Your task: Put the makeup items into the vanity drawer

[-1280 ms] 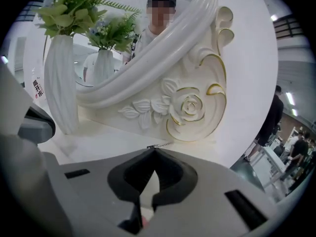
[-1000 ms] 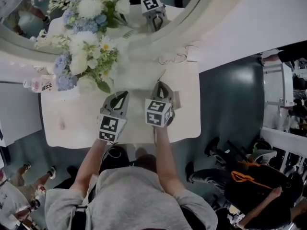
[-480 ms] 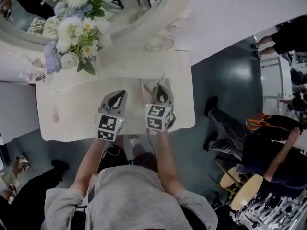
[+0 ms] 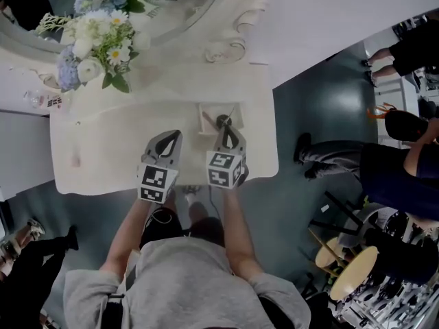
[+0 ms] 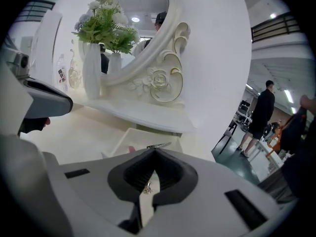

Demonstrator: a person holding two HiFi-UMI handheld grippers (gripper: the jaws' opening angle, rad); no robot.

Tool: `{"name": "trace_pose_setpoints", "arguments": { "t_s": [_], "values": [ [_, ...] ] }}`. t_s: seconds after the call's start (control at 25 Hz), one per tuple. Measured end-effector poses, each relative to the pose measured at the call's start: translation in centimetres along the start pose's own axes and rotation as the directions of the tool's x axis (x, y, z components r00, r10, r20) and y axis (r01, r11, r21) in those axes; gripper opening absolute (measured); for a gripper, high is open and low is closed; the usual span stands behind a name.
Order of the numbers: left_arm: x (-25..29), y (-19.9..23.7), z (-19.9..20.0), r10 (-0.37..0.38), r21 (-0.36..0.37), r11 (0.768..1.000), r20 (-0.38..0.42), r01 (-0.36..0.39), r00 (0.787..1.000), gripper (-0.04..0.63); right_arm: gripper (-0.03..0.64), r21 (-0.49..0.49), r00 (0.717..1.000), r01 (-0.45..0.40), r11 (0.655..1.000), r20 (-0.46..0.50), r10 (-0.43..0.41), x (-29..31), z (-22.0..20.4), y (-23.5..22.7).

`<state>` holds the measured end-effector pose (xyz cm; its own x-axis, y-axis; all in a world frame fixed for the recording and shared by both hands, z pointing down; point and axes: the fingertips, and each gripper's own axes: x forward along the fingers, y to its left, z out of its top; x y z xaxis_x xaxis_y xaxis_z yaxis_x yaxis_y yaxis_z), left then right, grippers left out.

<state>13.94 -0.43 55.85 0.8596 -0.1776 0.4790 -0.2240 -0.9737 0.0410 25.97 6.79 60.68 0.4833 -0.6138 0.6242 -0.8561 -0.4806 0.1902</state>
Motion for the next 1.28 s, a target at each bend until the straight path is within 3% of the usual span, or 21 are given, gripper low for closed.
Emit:
{"name": "trace_pose_setpoints", "arguments": {
  "t_s": [0.36,0.44,0.48,0.8,1.08,1.28],
  "values": [
    [-0.3,-0.3,-1.1,0.018,-0.006,1.000,-0.014,-0.018,1.000,0.002,0.020,0.021,1.000,-0.017,1.000,0.018,0.017,0.5,-0.5,0.3],
    [-0.3,-0.4,-1.0,0.019,-0.005,1.000,-0.012,-0.019,1.000,0.002,0.184,0.046,0.998,-0.047,0.998,0.036,0.045,0.4,-0.3,0.5],
    [-0.3,-0.4,-0.8,0.020,-0.003,1.000,-0.010,-0.020,1.000,0.002,0.195,0.056,0.998,-0.056,0.997,0.040,0.054,0.3,-0.2,0.5],
    [-0.7,-1.1,1.9,0.032,0.020,0.999,0.033,-0.033,0.999,0.002,0.195,0.074,0.996,-0.061,0.995,0.076,0.056,-1.4,1.3,-0.9],
    [-3.1,-1.5,6.0,0.068,0.051,0.996,0.094,-0.073,0.993,0.002,0.192,0.146,0.970,-0.196,0.970,0.171,0.171,-5.5,4.5,-1.2],
    [-6.4,-1.6,8.8,0.103,0.067,0.991,0.149,-0.113,0.984,0.002,0.057,0.052,0.938,-0.246,0.968,0.264,0.224,-9.8,7.5,0.0]
  ]
}}
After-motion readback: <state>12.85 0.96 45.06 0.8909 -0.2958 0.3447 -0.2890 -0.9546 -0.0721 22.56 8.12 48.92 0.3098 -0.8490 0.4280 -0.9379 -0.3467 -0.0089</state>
